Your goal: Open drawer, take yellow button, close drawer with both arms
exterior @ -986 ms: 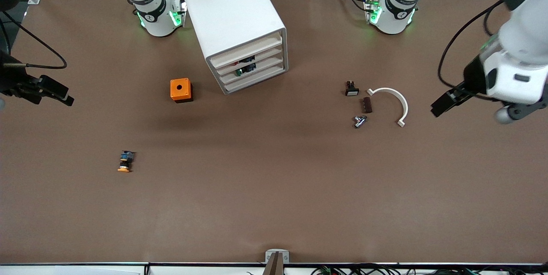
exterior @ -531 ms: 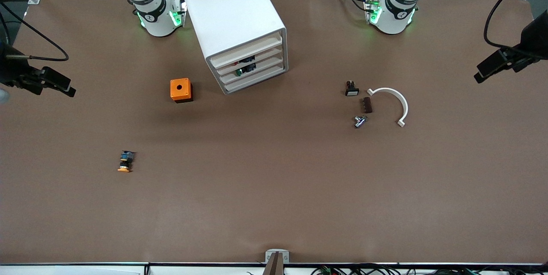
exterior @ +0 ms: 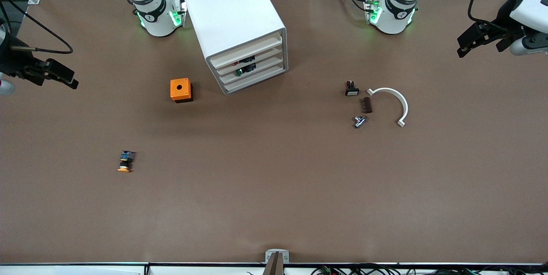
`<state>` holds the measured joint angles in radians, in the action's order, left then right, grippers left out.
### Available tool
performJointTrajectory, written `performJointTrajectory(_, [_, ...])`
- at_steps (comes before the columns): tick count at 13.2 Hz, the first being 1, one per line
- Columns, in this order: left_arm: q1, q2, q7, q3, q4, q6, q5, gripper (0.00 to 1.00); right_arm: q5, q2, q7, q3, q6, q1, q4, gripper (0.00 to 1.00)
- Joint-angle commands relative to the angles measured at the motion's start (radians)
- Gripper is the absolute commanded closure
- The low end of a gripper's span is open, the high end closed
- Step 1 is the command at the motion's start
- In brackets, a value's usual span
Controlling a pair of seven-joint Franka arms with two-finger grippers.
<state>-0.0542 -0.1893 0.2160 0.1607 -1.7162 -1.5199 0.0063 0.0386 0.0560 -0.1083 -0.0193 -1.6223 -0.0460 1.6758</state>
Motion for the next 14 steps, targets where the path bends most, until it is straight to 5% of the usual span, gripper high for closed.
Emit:
performJointTrajectory(1, [-0.004, -0.015, -0.030, 0.008, -0.013, -0.009, 0.001, 0.00, -0.016, 0.016, -0.021, 0.001, -0.007, 0.006, 0.004, 0.00])
performJointTrajectory(14, [-0.010, 0.053, -0.037, 0.002, 0.061, -0.002, 0.003, 0.00, -0.016, -0.047, -0.021, 0.004, -0.071, 0.006, -0.083, 0.00])
